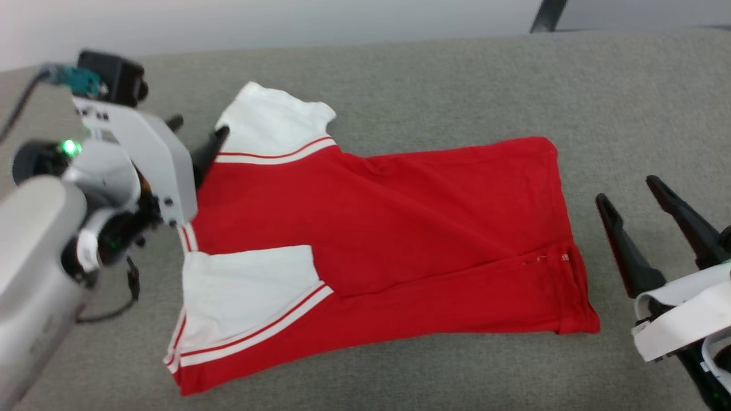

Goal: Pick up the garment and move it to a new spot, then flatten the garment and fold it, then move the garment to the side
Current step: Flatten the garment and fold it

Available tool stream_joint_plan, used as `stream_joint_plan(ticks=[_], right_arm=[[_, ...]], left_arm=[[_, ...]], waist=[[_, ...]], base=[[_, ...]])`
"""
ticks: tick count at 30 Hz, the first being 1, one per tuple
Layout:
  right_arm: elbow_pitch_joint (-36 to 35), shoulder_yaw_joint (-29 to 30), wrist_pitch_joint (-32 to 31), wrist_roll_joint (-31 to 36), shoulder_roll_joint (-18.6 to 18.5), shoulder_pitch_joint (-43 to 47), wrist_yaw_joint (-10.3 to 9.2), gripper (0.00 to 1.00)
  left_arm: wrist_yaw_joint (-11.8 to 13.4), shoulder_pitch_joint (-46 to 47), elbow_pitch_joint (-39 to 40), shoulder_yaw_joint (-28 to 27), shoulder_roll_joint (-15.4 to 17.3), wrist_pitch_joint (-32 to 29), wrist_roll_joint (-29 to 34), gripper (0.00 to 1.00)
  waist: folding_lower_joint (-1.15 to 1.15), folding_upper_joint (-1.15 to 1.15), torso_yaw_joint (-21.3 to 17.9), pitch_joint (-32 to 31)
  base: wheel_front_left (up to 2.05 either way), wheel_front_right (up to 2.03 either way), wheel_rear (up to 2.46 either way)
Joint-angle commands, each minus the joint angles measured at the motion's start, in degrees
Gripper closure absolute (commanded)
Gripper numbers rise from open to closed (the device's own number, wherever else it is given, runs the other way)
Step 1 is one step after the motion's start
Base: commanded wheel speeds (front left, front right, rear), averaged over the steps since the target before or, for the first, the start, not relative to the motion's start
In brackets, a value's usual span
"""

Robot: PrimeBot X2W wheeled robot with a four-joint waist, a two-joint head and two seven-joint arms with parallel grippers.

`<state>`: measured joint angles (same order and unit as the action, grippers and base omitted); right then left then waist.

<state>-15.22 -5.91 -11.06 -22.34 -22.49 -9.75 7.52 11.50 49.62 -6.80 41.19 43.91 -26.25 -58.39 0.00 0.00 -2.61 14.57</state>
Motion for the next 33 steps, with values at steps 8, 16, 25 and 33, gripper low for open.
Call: stream_joint_plan(ticks=[8,16,25,33], right_arm=[[2.3,-2.7,9.8,2.7,2.8,-3.1,-0.06,0.0],[1.8,-4.5,15.7,2.9,5.2,-6.4,-0.06,0.0],[1.4,-6.1,17.2,1.9,6.2,-7.7,-0.07,0.0],[0.3,-6.1,16.9,0.5,6.1,-8.6,-0.07,0.0]], left_arm=[[-6.4,11.3,-10.2,0.3,-0.4,-3.3,1.8,0.0],[-10.6,20.7,-20.6,0.9,0.4,-10.0,2.4,0.0],[-12.6,26.7,-29.4,4.0,2.7,-19.9,4.6,0.0],[-9.6,27.1,-36.2,5.7,2.0,-29.3,3.5,0.0]], waist=[[0.0,0.0,-7.9,8.2],[0.0,0.0,-14.0,15.0],[0.0,0.0,-17.4,19.8],[0.0,0.0,-18.0,22.2]], base=[[0.0,0.0,0.0],[0.0,0.0,0.0],[0.0,0.0,0.0],[0.0,0.0,0.0]])
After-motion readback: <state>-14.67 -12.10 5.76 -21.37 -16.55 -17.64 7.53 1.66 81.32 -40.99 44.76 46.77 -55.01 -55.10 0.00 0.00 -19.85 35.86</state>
